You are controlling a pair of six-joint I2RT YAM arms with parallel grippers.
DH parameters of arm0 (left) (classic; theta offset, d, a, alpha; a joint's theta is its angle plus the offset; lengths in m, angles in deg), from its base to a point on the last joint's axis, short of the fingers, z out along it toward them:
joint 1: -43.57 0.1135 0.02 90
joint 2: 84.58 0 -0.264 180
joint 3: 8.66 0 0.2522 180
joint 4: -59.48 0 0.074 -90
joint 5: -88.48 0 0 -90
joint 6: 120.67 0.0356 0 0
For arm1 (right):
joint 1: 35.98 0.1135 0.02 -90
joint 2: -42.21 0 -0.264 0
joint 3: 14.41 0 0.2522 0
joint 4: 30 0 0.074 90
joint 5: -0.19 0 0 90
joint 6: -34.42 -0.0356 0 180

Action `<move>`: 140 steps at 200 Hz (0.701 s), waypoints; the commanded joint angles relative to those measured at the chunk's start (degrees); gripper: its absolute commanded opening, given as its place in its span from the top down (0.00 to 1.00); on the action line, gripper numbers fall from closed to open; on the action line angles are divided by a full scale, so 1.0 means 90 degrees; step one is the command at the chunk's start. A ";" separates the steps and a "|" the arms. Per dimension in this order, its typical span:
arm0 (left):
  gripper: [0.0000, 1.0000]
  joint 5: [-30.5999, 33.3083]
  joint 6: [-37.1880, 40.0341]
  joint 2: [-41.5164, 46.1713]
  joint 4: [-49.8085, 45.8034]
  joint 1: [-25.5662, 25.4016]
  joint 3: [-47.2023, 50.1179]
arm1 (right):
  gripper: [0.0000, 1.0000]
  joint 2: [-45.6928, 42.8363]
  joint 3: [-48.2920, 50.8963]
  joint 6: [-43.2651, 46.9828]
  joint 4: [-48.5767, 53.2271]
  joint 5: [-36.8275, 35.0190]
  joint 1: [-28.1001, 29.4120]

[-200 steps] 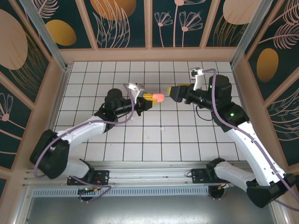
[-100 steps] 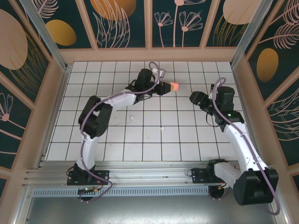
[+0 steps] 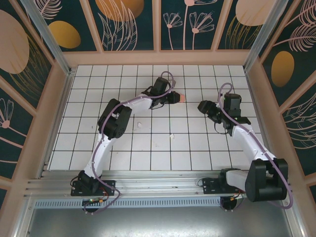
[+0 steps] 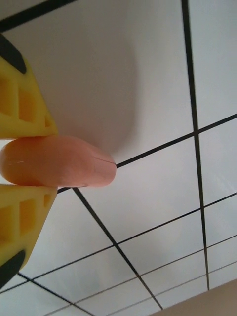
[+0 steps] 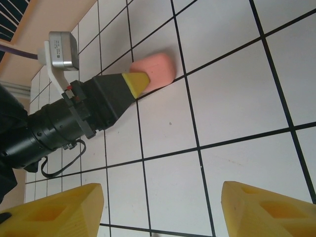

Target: Insert the wireless bluetooth earbuds into the charging case

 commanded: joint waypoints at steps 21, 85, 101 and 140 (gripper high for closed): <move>0.62 0.0513 0.0578 0.0293 -0.0582 0.0037 -0.0134 | 0.37 0.0403 -0.0476 0.0109 0.0325 -0.0592 0.0170; 0.47 0.1060 0.1295 0.1660 -0.0849 0.0297 0.0580 | 0.40 0.1549 -0.1721 -0.0047 0.0922 -0.1668 0.1275; 0.46 0.1229 0.1427 0.2296 -0.0814 0.0490 0.1110 | 0.40 0.2090 -0.2168 -0.0152 0.0995 -0.1885 0.1612; 0.45 0.1771 0.1602 0.3919 -0.0677 0.1131 0.2949 | 0.39 0.4069 -0.4140 -0.0368 0.1678 -0.2413 0.2597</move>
